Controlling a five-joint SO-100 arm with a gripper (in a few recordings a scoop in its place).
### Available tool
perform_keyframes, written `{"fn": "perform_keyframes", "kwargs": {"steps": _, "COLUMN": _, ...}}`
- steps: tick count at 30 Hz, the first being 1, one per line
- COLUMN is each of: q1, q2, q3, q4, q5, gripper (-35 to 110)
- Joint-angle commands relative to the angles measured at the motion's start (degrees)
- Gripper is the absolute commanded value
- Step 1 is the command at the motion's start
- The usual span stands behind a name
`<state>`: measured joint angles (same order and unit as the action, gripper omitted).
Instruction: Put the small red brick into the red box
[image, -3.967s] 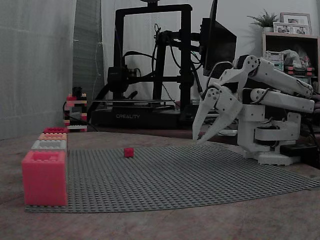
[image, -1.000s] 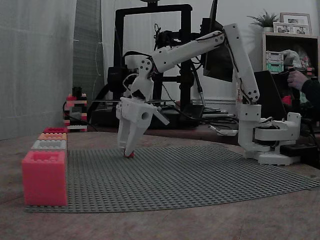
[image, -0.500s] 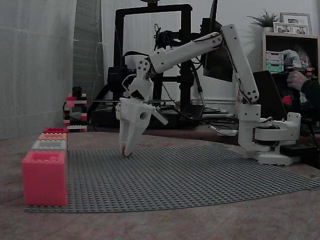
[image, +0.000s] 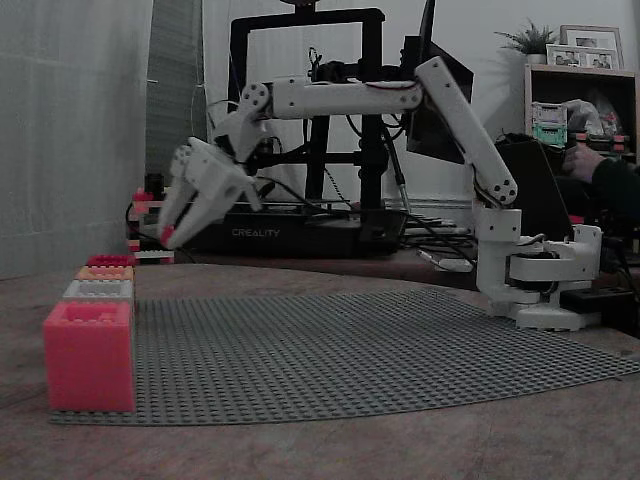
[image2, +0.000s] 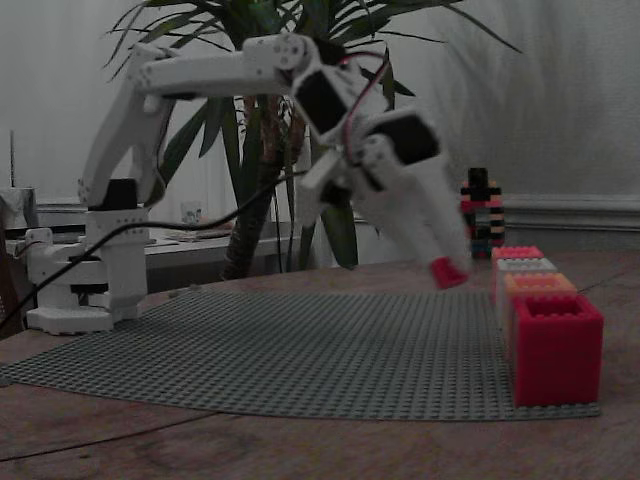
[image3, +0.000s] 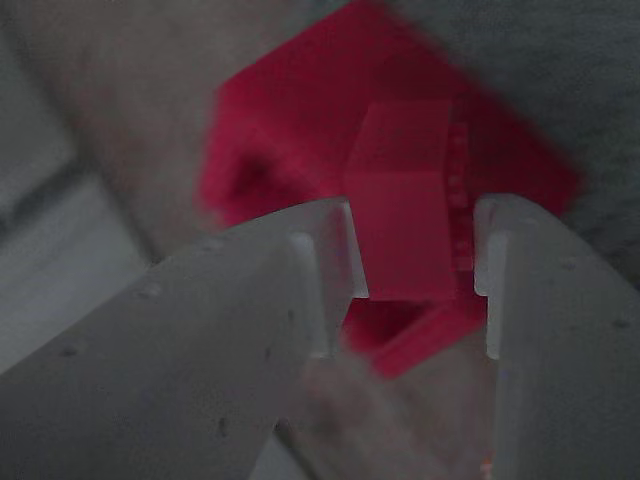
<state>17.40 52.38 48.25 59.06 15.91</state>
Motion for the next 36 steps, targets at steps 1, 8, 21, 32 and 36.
{"fn": "perform_keyframes", "kwargs": {"steps": 1, "q1": 1.32, "q2": -1.05, "q3": -12.22, "q4": -3.69, "q5": -4.75, "gripper": 0}}
{"fn": "perform_keyframes", "kwargs": {"steps": 8, "q1": 0.53, "q2": -9.76, "q3": -19.69, "q4": -10.20, "q5": -11.43, "gripper": 0}}
{"fn": "perform_keyframes", "kwargs": {"steps": 21, "q1": -2.64, "q2": -14.06, "q3": -19.69, "q4": -13.71, "q5": -16.35, "gripper": 5}}
{"fn": "perform_keyframes", "kwargs": {"steps": 32, "q1": -3.43, "q2": -13.18, "q3": -19.25, "q4": -13.45, "q5": -16.61, "gripper": 22}}
{"fn": "perform_keyframes", "kwargs": {"steps": 36, "q1": -3.87, "q2": -6.24, "q3": -11.95, "q4": -14.15, "q5": -15.91, "gripper": 9}}
